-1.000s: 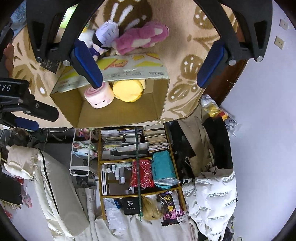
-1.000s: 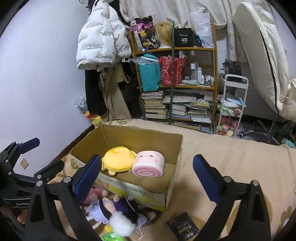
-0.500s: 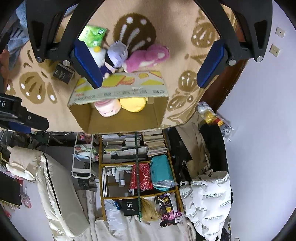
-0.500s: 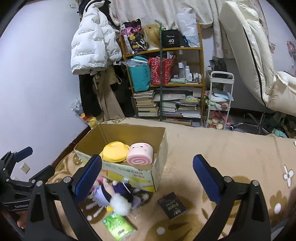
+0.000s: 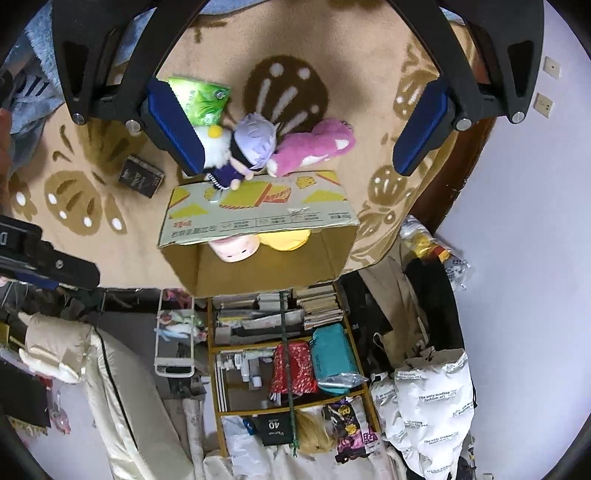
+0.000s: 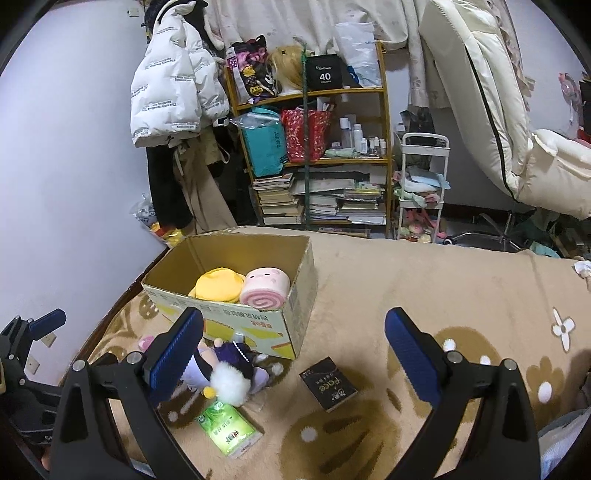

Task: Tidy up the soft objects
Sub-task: 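Grasp the green tissue pack with the left tool while the right tool grasps the black Face box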

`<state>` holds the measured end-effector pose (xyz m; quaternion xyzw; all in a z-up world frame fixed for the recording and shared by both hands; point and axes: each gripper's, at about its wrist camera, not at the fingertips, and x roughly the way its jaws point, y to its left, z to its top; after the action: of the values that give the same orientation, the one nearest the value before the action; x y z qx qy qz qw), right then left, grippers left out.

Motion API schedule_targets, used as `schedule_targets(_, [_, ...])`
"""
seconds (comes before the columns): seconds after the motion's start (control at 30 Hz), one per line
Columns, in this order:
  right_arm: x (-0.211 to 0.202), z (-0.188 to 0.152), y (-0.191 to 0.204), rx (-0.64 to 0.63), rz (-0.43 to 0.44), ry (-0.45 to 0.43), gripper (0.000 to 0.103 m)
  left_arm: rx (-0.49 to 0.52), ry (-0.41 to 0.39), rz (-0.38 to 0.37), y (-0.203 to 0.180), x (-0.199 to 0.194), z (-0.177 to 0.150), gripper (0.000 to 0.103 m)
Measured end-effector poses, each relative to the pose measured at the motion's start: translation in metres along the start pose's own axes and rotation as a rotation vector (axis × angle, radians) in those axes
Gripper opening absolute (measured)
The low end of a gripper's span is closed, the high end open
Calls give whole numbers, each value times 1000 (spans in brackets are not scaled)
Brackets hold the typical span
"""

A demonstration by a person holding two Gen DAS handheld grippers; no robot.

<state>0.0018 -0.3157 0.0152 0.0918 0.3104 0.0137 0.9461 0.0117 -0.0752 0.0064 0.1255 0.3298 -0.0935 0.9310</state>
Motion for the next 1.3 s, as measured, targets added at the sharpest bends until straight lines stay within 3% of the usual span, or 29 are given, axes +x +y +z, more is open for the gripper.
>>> schedule_targets(0.13, [3, -3, -6, 20, -8, 12, 103, 11, -22, -8, -8, 2, -3, 100])
schedule_targets(0.67, [37, -14, -20, 70, -35, 119, 103, 18, 19, -71, -30, 31, -7, 100])
schedule_targets(1.3, [86, -31, -31, 102, -48, 298, 103, 34, 190, -142, -60, 79, -30, 100])
